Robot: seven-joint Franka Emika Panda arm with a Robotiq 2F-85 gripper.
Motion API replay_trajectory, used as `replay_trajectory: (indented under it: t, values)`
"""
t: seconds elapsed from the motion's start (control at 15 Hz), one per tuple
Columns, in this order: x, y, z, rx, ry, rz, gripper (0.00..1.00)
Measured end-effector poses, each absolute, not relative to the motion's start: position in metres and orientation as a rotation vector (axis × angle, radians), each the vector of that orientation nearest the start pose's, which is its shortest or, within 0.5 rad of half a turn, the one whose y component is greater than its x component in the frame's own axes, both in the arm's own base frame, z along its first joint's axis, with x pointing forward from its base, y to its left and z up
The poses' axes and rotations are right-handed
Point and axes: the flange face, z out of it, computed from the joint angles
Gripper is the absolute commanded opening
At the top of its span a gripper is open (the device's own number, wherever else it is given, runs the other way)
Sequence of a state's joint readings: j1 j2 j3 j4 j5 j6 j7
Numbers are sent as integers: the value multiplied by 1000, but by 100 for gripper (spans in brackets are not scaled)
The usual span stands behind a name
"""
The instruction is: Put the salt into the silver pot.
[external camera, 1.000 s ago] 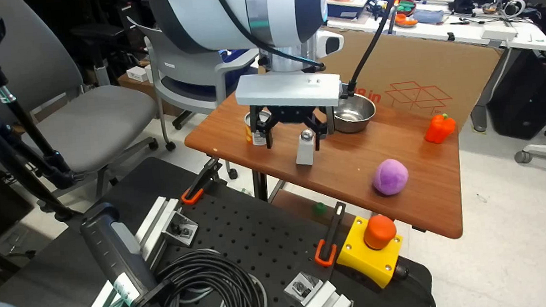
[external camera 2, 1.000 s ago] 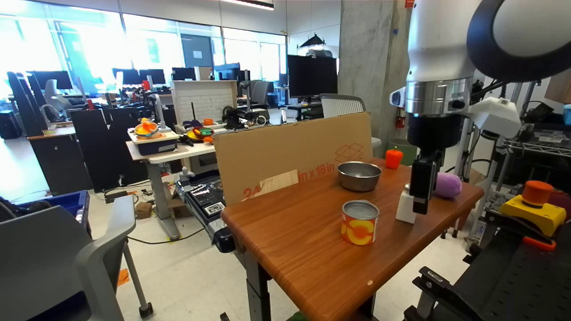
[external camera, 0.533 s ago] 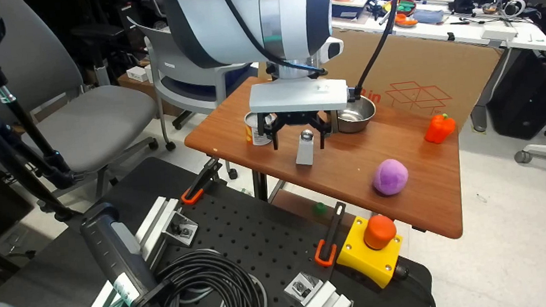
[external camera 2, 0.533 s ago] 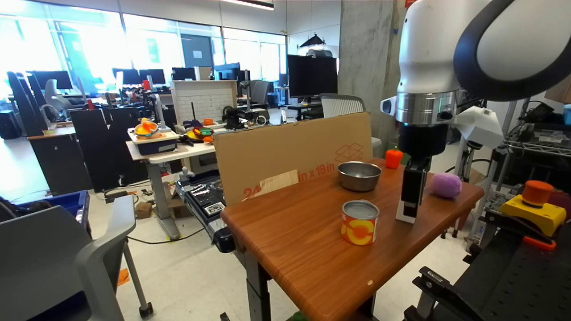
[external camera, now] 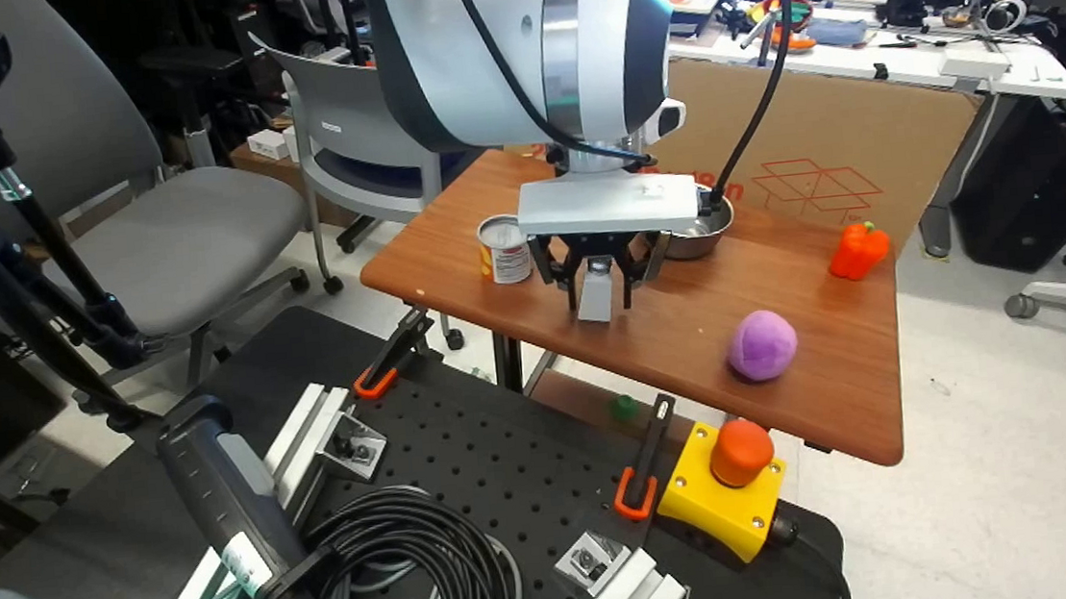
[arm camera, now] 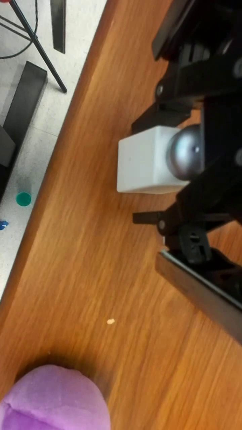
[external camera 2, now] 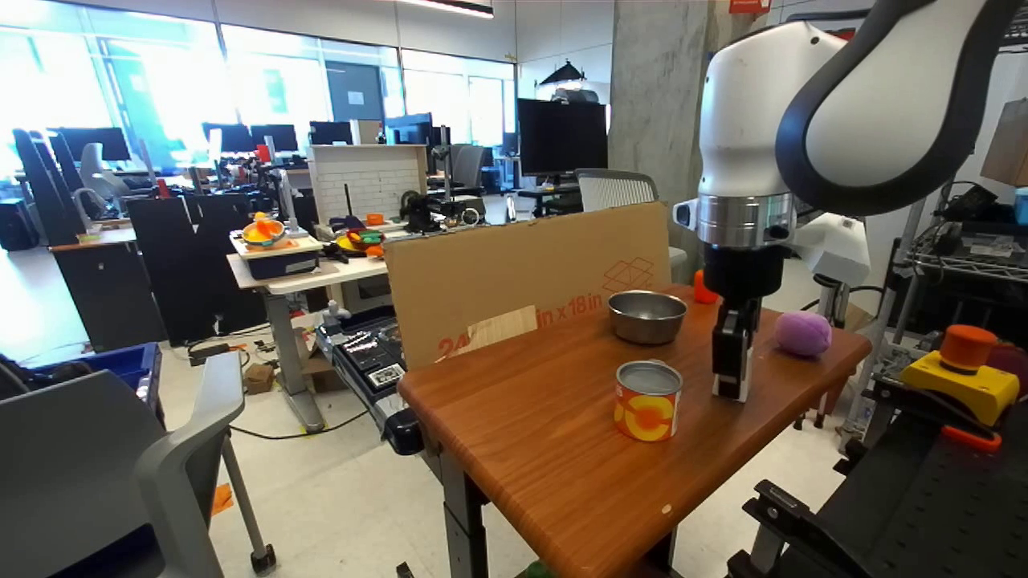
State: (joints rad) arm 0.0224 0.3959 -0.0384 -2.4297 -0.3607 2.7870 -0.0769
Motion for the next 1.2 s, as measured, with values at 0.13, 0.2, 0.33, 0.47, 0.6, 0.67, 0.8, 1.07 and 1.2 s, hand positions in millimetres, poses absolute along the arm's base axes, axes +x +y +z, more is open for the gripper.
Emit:
replay_trajectory:
  t: [0.13, 0.2, 0.33, 0.47, 0.6, 0.67, 0.8, 1.07, 1.2]
  values:
    - [480, 7, 144, -3192, -651, 68, 13]
    - [483, 7, 146, -3181, -635, 70, 12]
    - [490, 3, 153, -3164, -582, 80, 12]
    - [506, -6, 168, -3164, -511, 79, 12]
    - [528, -21, 188, -3178, -436, 48, 12]
    - [541, -30, 199, -3189, -402, 22, 12]
    - [564, -48, 220, -3211, -343, -39, 12]
    - [602, -67, 241, -3236, -273, -130, 12]
    - [614, -66, 234, -3238, -261, -123, 12]
